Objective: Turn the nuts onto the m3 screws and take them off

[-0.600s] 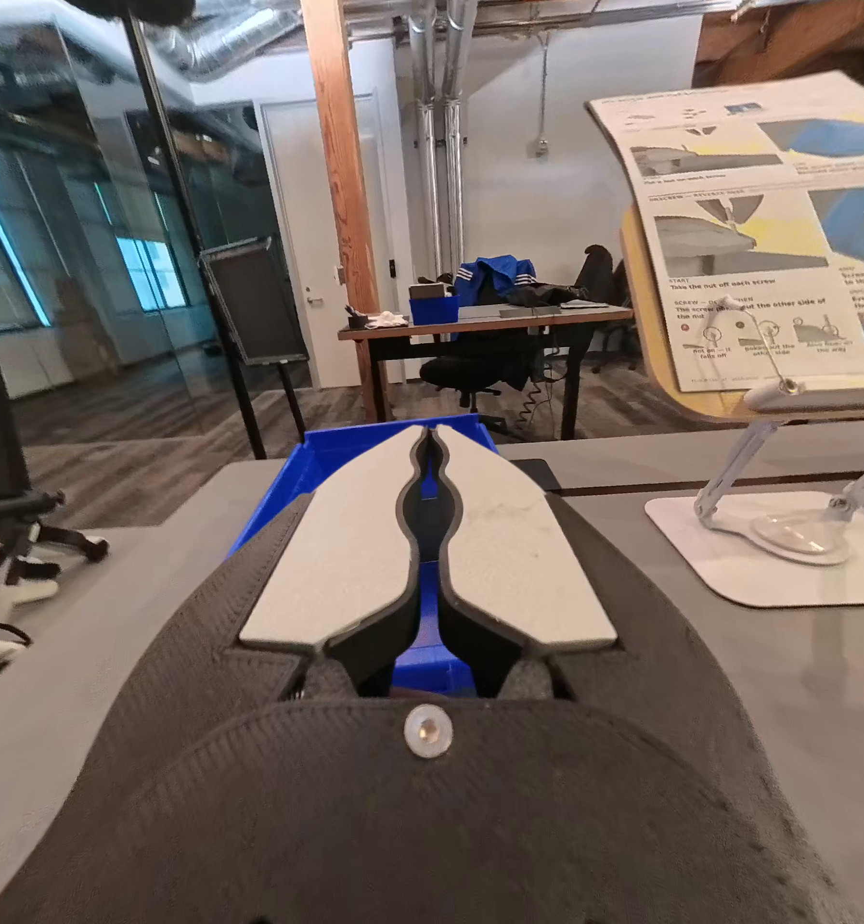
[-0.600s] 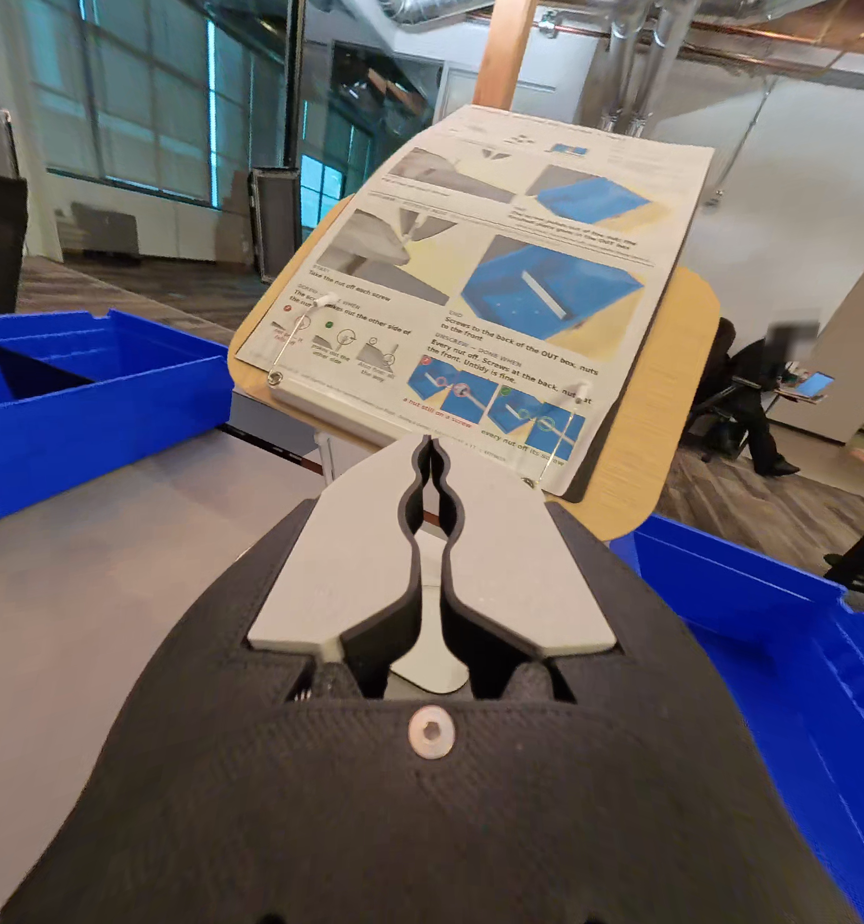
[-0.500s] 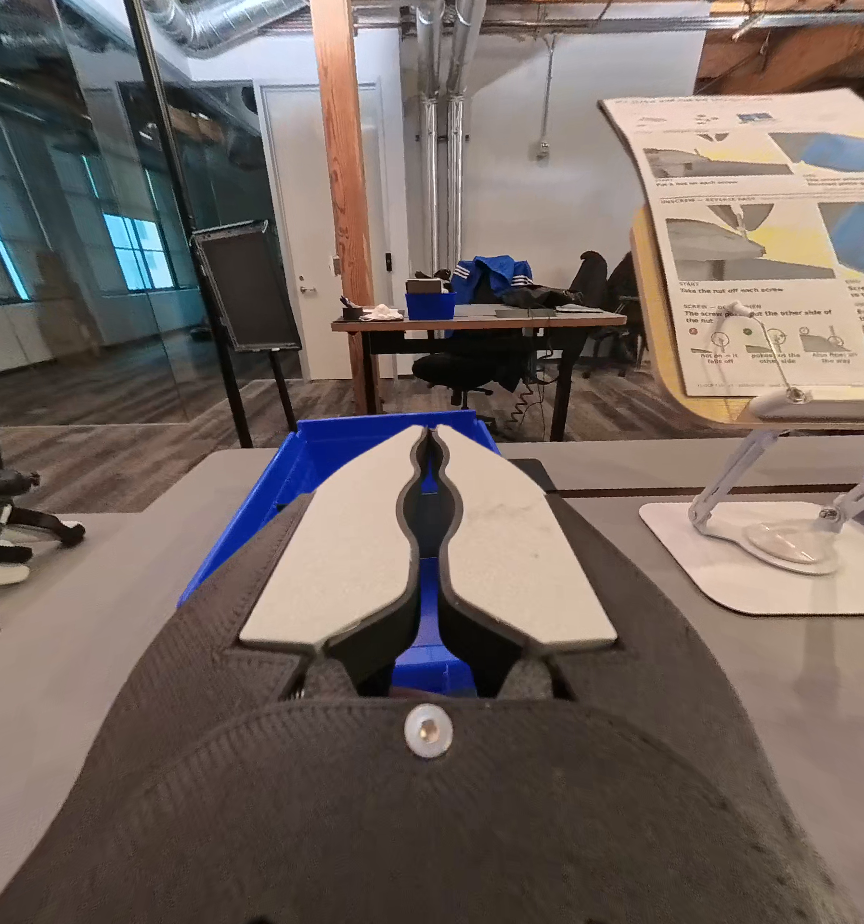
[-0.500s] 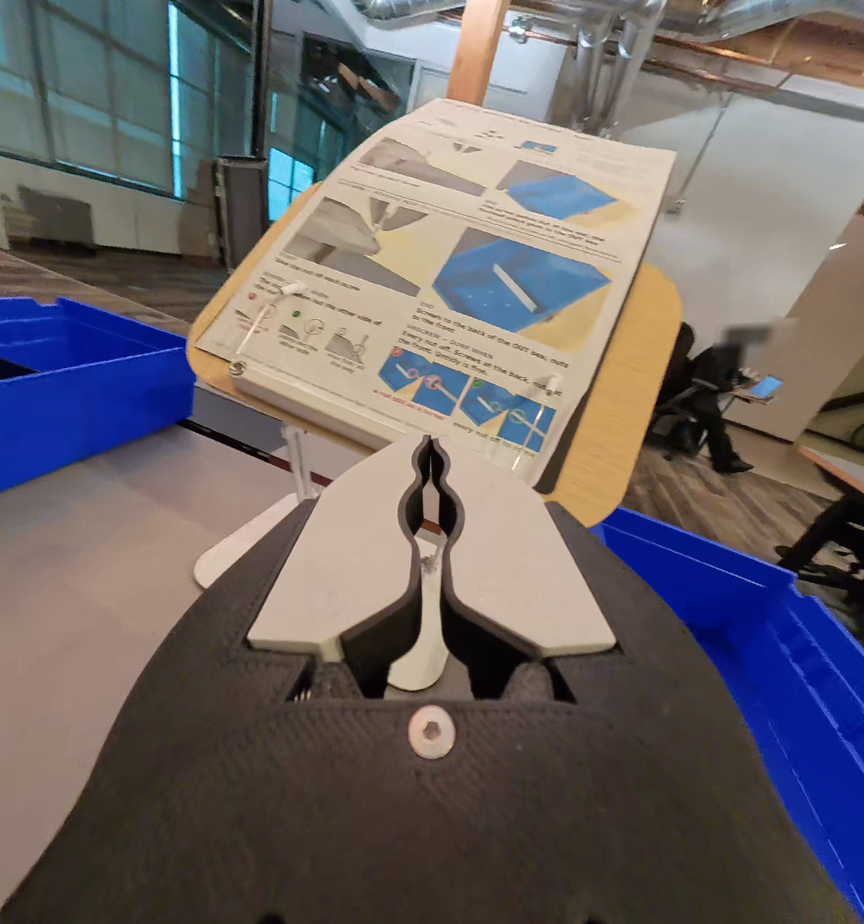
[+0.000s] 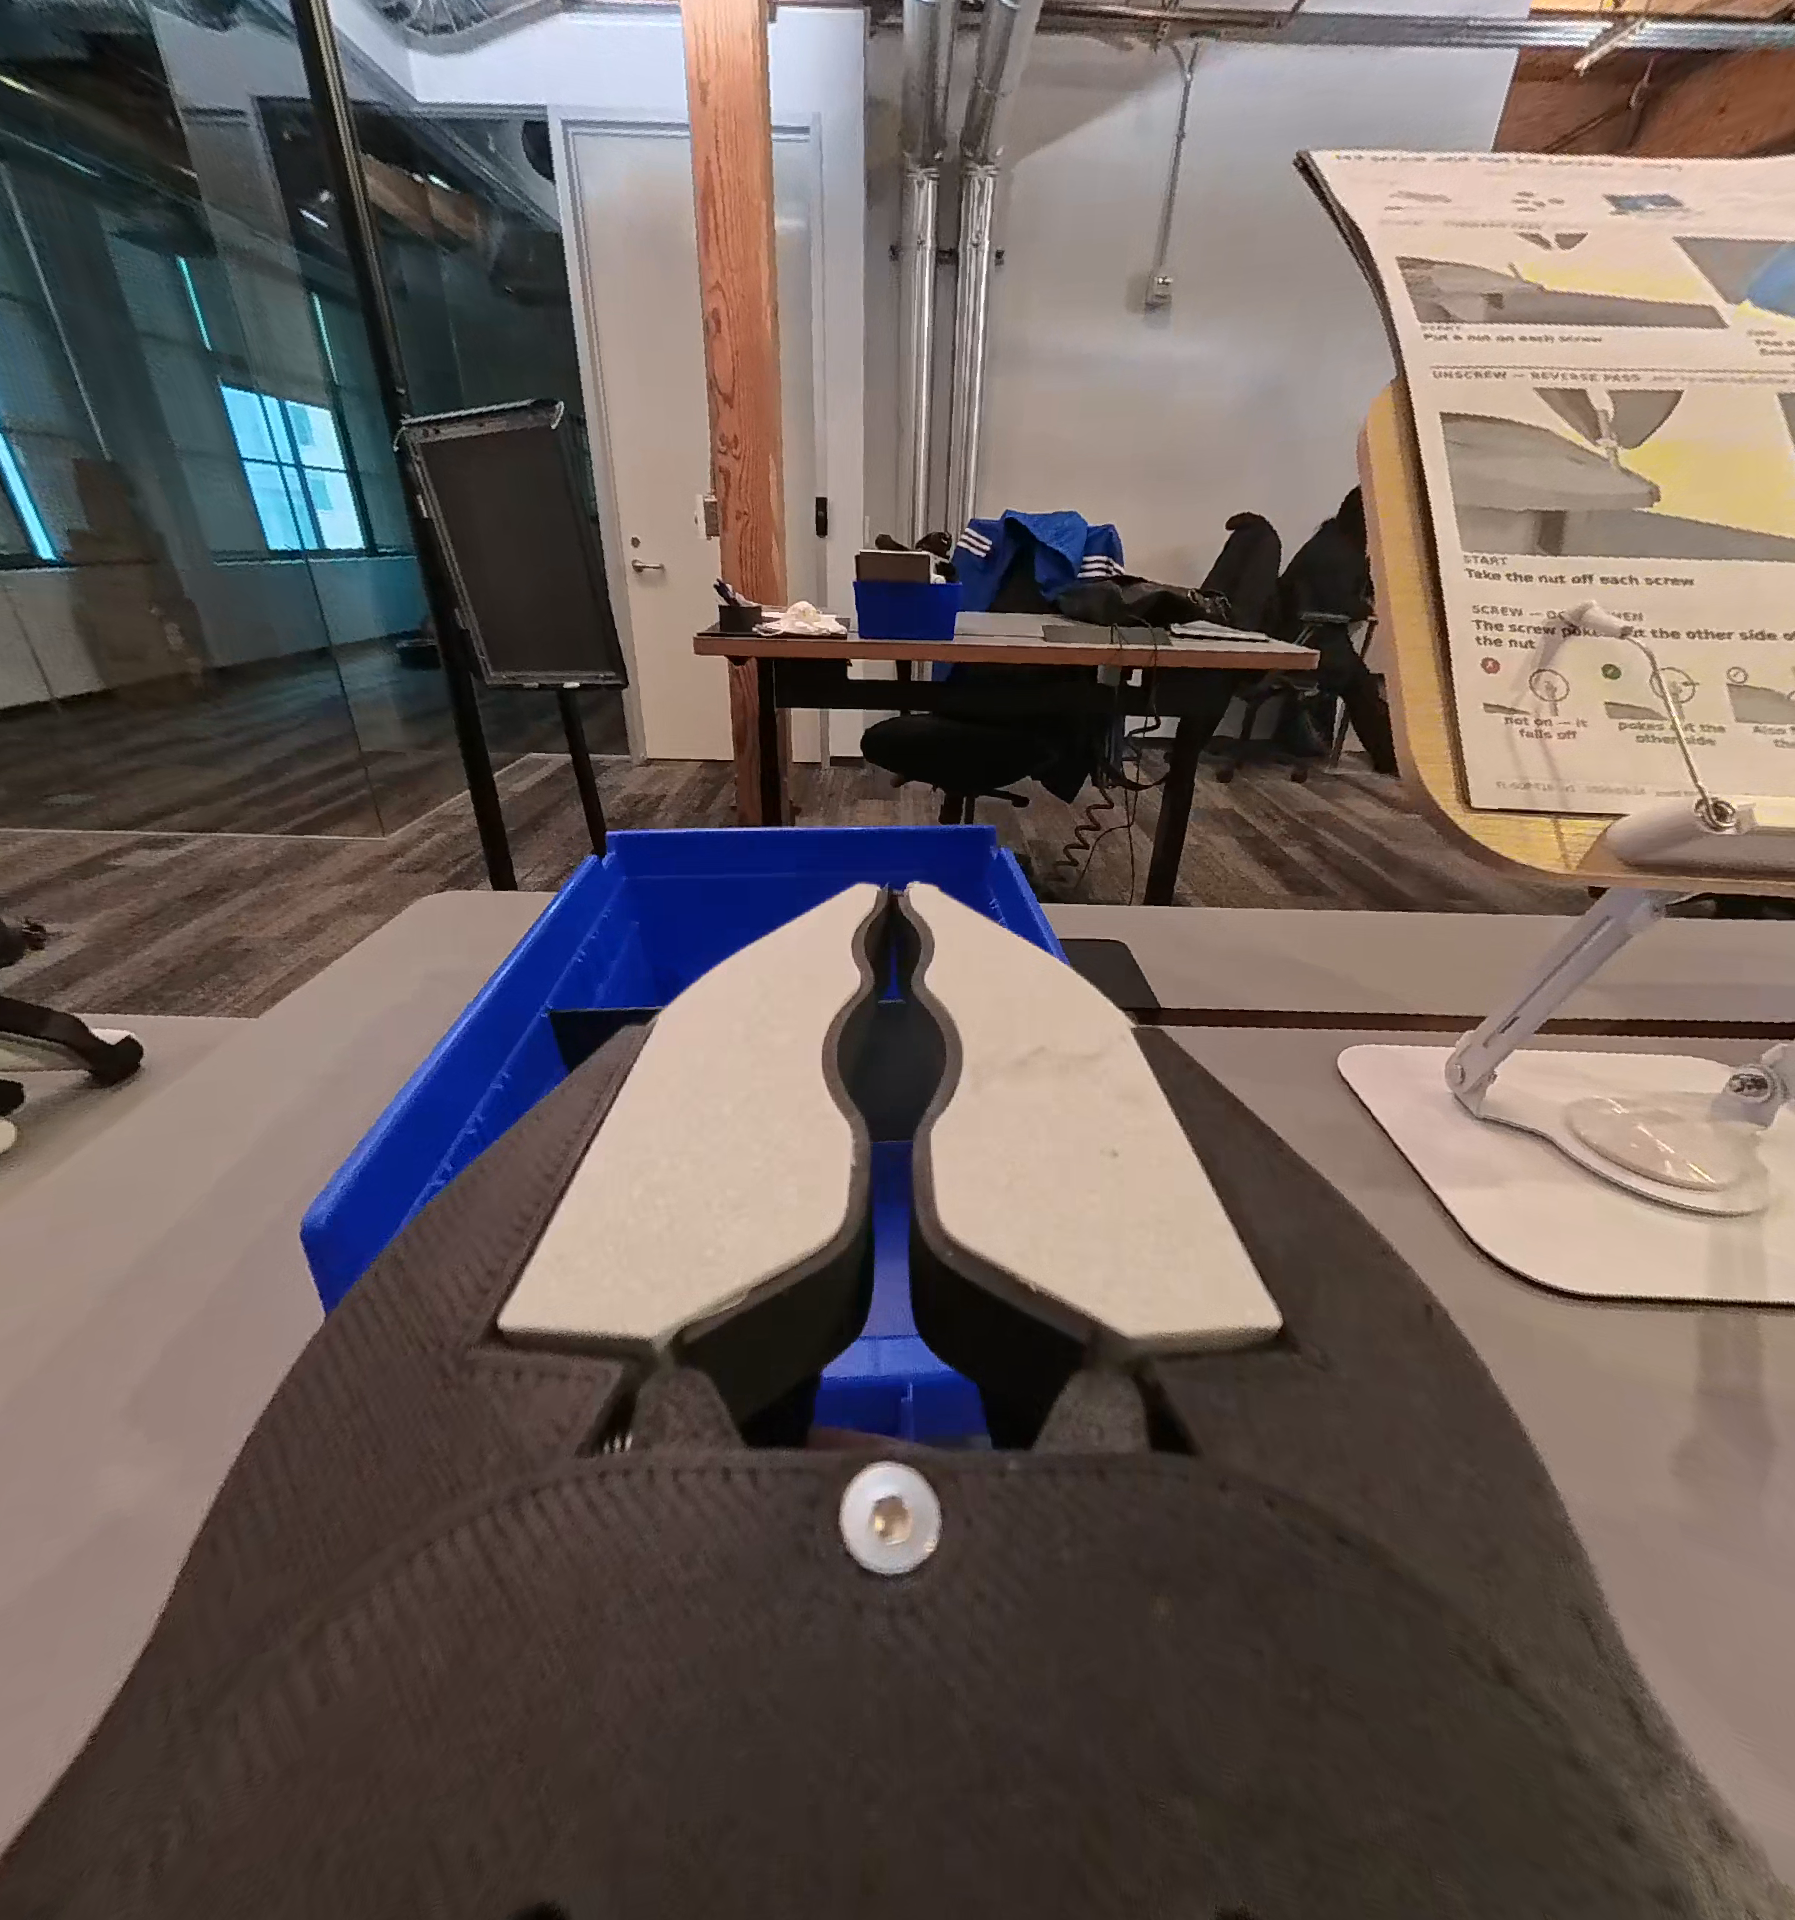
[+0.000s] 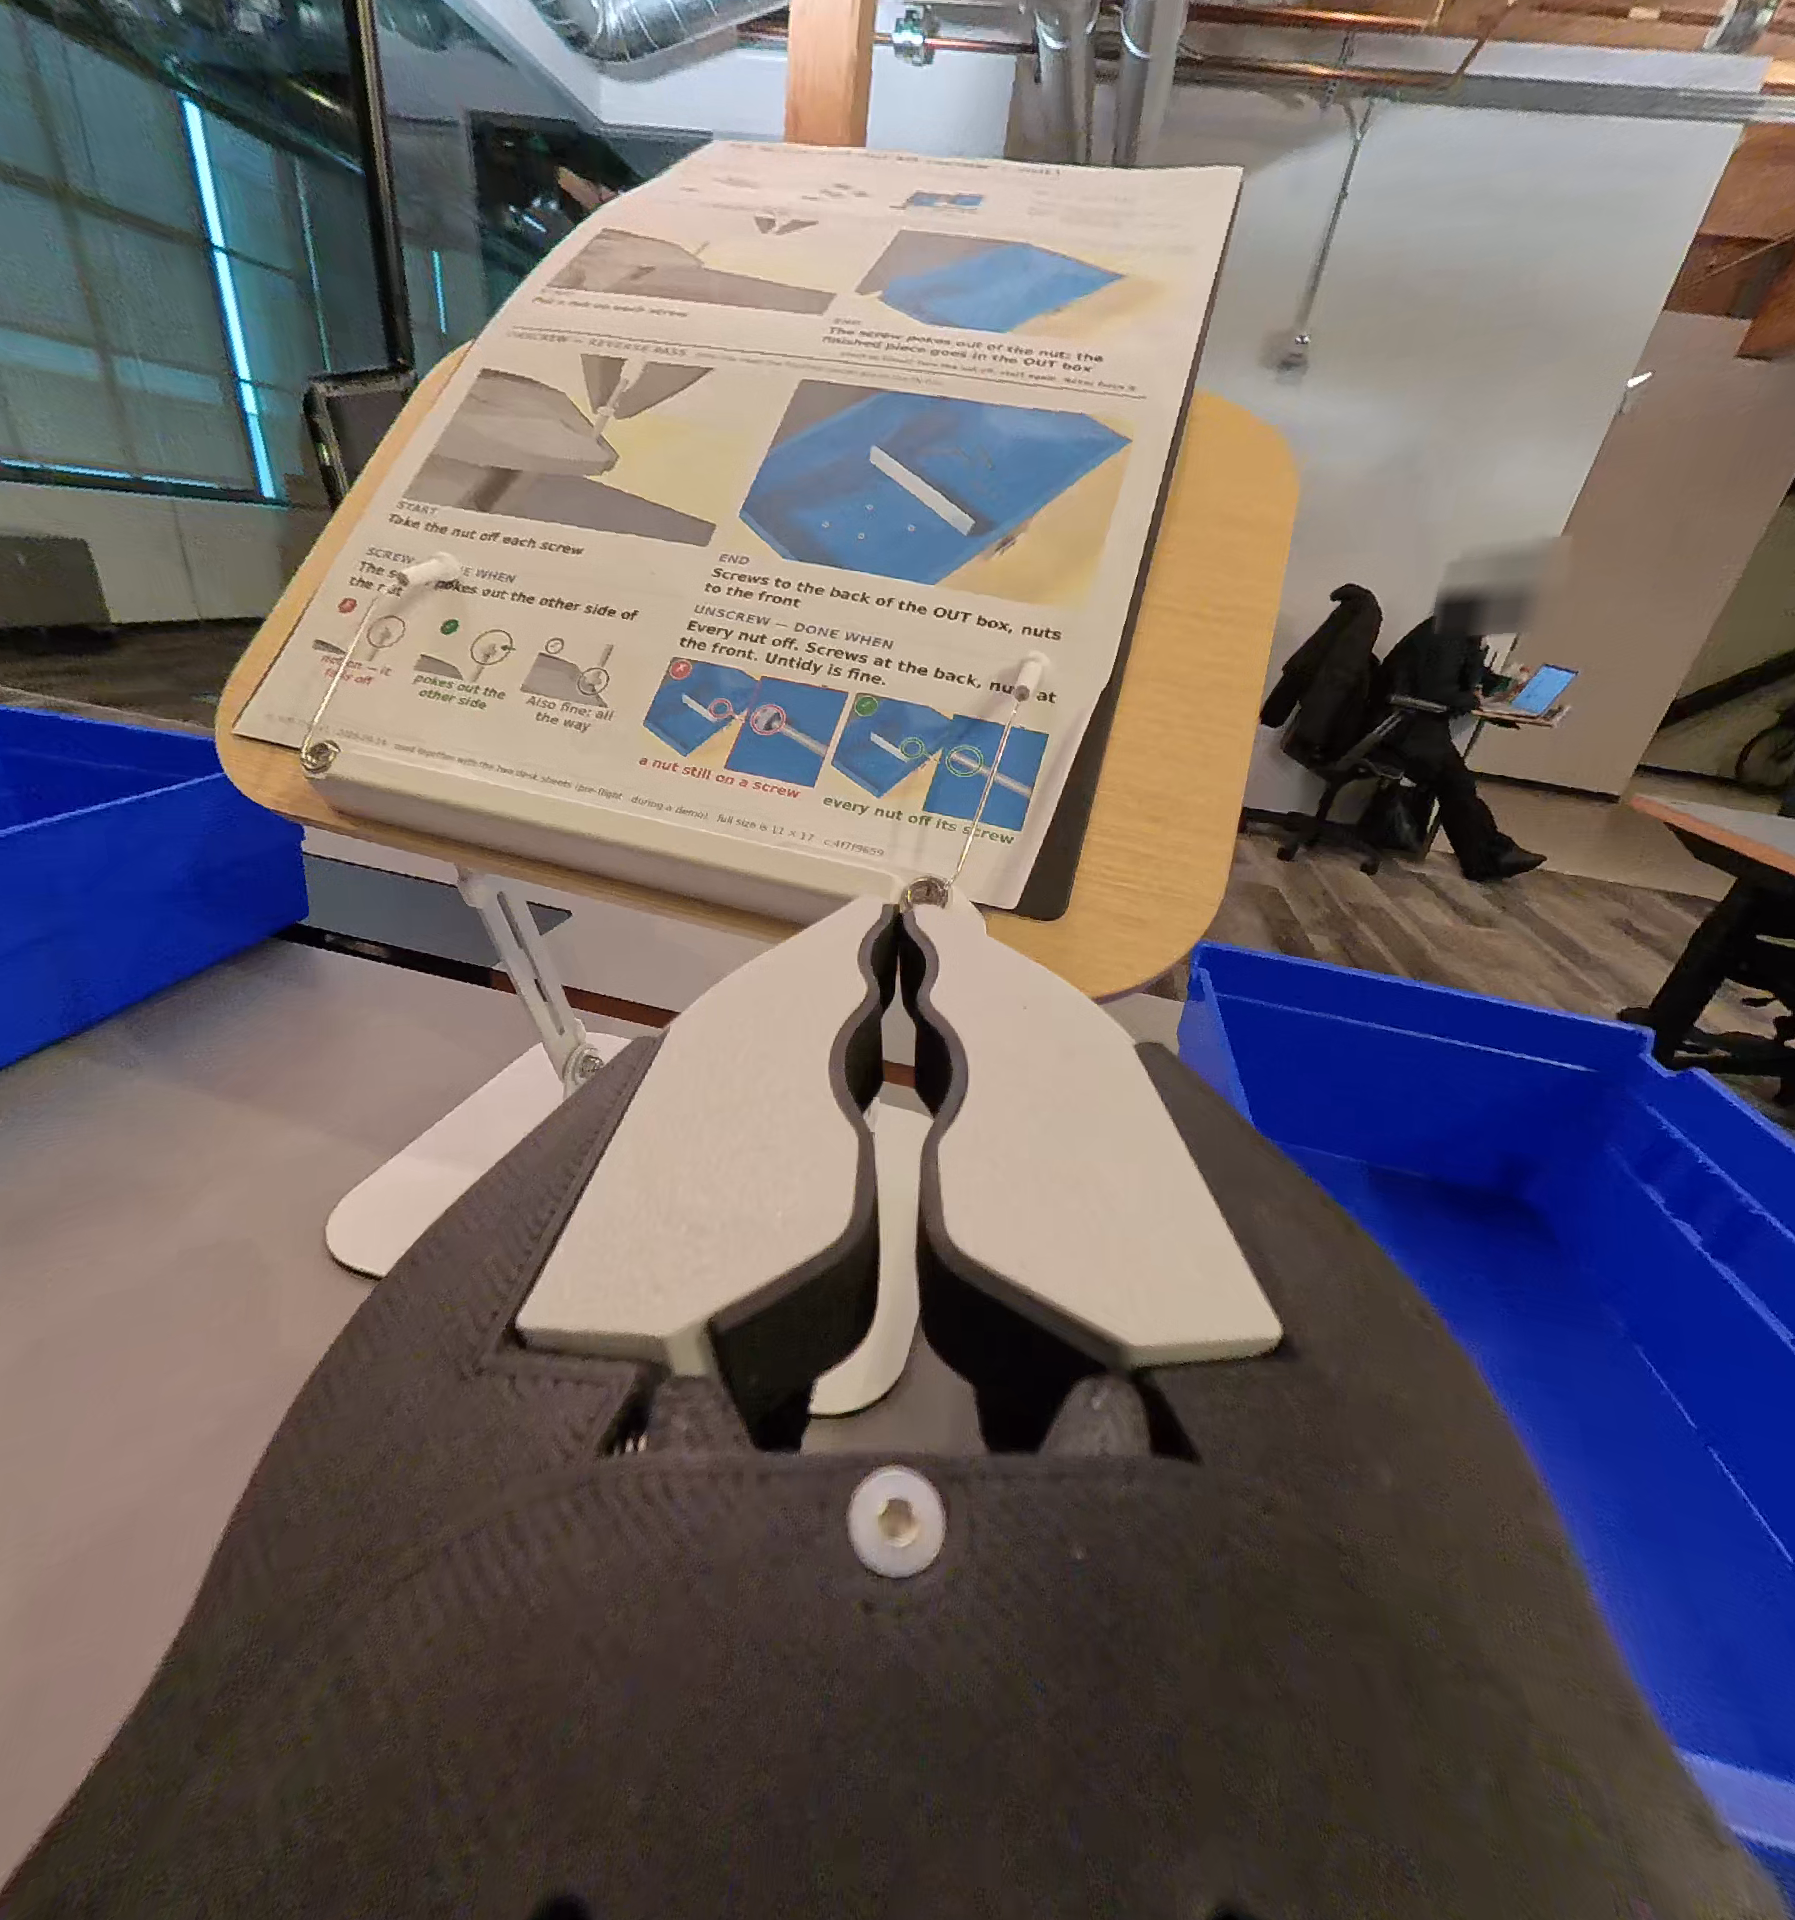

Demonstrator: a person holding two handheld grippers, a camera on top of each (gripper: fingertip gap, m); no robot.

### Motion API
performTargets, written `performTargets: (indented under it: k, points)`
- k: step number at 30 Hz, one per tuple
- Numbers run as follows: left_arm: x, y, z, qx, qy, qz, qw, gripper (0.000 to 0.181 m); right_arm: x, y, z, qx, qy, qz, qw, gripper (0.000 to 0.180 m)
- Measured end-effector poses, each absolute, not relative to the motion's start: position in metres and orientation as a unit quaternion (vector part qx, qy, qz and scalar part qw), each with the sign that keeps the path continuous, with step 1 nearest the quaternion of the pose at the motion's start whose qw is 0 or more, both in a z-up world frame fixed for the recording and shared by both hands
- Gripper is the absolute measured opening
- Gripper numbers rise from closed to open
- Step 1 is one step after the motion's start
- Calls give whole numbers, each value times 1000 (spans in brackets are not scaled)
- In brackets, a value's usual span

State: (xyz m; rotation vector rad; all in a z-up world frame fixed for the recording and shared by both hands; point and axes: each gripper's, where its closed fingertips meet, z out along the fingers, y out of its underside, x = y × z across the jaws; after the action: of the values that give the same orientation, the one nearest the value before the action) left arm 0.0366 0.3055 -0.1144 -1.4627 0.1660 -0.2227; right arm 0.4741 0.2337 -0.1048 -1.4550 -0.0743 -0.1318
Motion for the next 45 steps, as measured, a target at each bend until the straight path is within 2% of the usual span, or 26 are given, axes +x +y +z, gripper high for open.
performTargets:
  k: [10,19,34,45]
  points:
    - [42,303,-121,-662,86,-115,736,0,486,229,-112,-664,-17,-33,747,0]
    - [40,303,-132,-659,103,-121,735,0,492,201,-96,-647,-39,3,761,0]
    - [37,278,-117,-648,107,-142,741,0,497,165,-97,-667,-34,-16,744,0]
    - [44,263,-100,-633,118,-149,751,0,491,137,-67,-626,-29,-22,779,0]
